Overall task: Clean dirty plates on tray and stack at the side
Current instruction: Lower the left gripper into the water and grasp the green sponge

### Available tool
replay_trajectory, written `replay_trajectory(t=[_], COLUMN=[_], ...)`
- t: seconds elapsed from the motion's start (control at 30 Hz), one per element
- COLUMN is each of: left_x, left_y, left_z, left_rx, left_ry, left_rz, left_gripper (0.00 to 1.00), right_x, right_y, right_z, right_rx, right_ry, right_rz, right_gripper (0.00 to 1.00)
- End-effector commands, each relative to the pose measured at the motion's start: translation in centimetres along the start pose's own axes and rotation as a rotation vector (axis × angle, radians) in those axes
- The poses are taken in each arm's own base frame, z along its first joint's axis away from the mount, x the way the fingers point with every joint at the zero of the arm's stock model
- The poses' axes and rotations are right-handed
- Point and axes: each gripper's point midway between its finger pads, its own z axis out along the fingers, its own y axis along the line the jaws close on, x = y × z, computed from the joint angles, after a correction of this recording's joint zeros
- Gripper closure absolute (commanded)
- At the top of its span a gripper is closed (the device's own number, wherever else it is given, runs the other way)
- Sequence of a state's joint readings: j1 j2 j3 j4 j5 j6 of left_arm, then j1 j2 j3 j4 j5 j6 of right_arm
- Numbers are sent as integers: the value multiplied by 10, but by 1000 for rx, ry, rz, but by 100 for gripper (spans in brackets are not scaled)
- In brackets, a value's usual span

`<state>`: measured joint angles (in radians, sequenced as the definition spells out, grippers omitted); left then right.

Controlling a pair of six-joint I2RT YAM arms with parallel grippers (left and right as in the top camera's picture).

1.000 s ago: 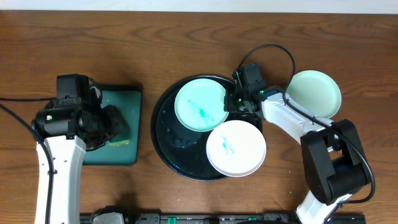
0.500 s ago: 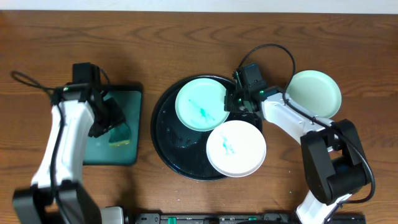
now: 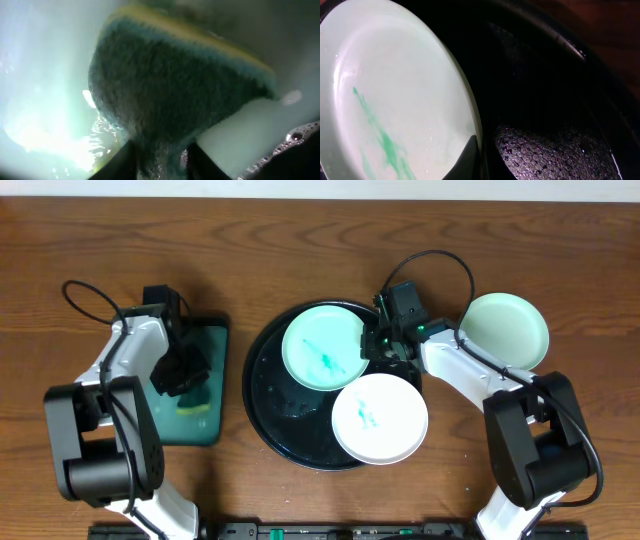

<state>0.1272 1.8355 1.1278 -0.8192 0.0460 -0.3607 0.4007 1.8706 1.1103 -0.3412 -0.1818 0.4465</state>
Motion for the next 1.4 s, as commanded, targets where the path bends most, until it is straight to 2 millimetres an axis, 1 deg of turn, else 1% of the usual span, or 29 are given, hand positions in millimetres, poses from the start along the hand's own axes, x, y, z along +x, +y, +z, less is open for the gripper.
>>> replay_trajectory(t=[0.0, 0.07, 0.2, 0.3, 0.43, 0.57, 0.73, 0.83, 0.9, 1.0, 1.1, 1.37], left_x=[-3, -7, -8, -8, -8, -3, 9, 15, 14, 11, 6, 3], left_y=[1, -1, -5, -9, -16, -30, -40, -40, -37, -30, -27, -23], left_z=[11, 11, 9, -2, -36, -86, -141, -167, -178, -190, -195, -196], left_rx=[-9, -2, 18, 46, 83, 146, 170, 153, 129, 103, 85, 62], left_ry=[-4, -22, -28, -44, -130, -270, -455, -562, -618, -677, -713, -727], left_rz=[27, 26, 27, 32, 56, 112, 191, 235, 233, 216, 201, 191], left_gripper=[86, 92, 93, 93, 93, 92, 93, 93, 93, 93, 93, 93], right_x=[0, 1, 6, 7, 8, 8, 7, 7, 7, 7, 7, 7], right_y=[2, 1, -1, -2, -2, -2, -2, -2, -2, -2, -2, -2], right_z=[-4, -4, -4, -4, -4, -4, -4, -4, -4, -4, -4, -4], right_rx=[6, 9, 18, 20, 21, 21, 20, 20, 20, 20, 20, 20], right_ry=[-10, -4, 15, 20, 24, 22, 20, 20, 20, 20, 20, 20], right_rz=[-25, -31, -46, -50, -53, -60, -61, -61, -61, -61, -64, -64], right_gripper=[98, 99, 98, 98, 98, 99, 99, 98, 98, 98, 99, 98])
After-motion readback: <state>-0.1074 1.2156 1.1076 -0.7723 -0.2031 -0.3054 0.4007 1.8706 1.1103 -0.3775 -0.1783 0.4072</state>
